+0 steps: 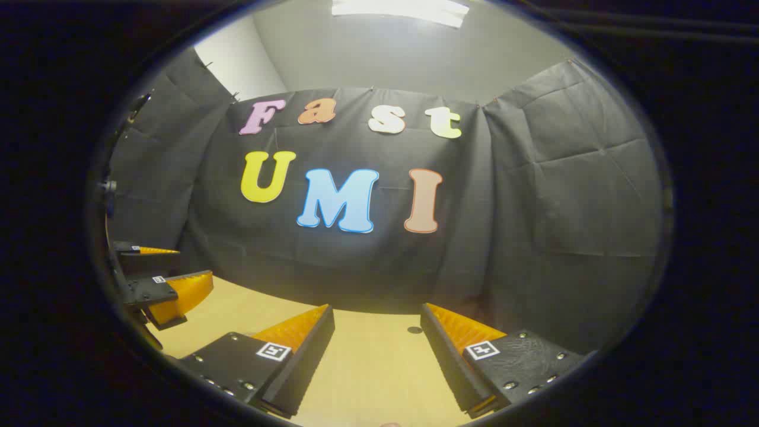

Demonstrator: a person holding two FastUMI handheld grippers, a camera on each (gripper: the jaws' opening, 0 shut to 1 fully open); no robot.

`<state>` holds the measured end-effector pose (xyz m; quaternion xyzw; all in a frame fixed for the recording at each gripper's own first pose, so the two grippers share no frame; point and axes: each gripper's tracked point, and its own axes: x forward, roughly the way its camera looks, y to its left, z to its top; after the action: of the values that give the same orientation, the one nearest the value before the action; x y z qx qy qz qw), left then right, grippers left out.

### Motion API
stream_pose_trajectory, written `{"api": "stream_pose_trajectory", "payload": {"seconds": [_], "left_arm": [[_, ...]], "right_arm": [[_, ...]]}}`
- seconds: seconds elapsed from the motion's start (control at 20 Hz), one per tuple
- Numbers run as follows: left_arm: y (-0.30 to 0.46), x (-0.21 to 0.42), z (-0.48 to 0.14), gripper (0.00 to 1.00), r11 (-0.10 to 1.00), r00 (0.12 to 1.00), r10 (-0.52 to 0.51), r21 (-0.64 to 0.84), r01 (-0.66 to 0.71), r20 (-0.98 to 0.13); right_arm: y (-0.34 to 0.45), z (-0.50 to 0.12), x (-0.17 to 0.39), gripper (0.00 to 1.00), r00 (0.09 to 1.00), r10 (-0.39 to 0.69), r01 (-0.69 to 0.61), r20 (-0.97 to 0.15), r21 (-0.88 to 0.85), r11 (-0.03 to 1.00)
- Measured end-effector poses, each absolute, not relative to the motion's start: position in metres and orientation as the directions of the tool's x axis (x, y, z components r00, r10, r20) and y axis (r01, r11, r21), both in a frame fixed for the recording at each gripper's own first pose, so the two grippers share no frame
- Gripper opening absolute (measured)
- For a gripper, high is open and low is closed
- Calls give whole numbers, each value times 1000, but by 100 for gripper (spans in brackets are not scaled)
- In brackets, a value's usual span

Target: Put the toothbrush and toothpaste on the desktop into the cup, then pick up the cup and place it on the coaster on the desktop.

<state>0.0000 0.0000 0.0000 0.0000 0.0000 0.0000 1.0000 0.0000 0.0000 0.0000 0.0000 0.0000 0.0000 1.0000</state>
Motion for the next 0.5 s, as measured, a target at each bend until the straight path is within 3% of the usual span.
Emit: {"api": "stream_pose_trajectory", "payload": {"seconds": [0.35, 0.4, 0.5], "left_arm": [[2, 5, -2, 94, 998, 999, -34, -51, 32, -24], [3, 6, -1, 98, 998, 999, -32, -57, 30, -23], [4, 8, -3, 94, 998, 999, -29, -65, 28, -22]], "right_arm": [[30, 8, 9, 91, 999, 31, -31, -9, -25, 999], [35, 7, 11, 91, 999, 40, -41, -14, -23, 999], [45, 3, 13, 91, 997, 77, -77, -27, -27, 997]]}}
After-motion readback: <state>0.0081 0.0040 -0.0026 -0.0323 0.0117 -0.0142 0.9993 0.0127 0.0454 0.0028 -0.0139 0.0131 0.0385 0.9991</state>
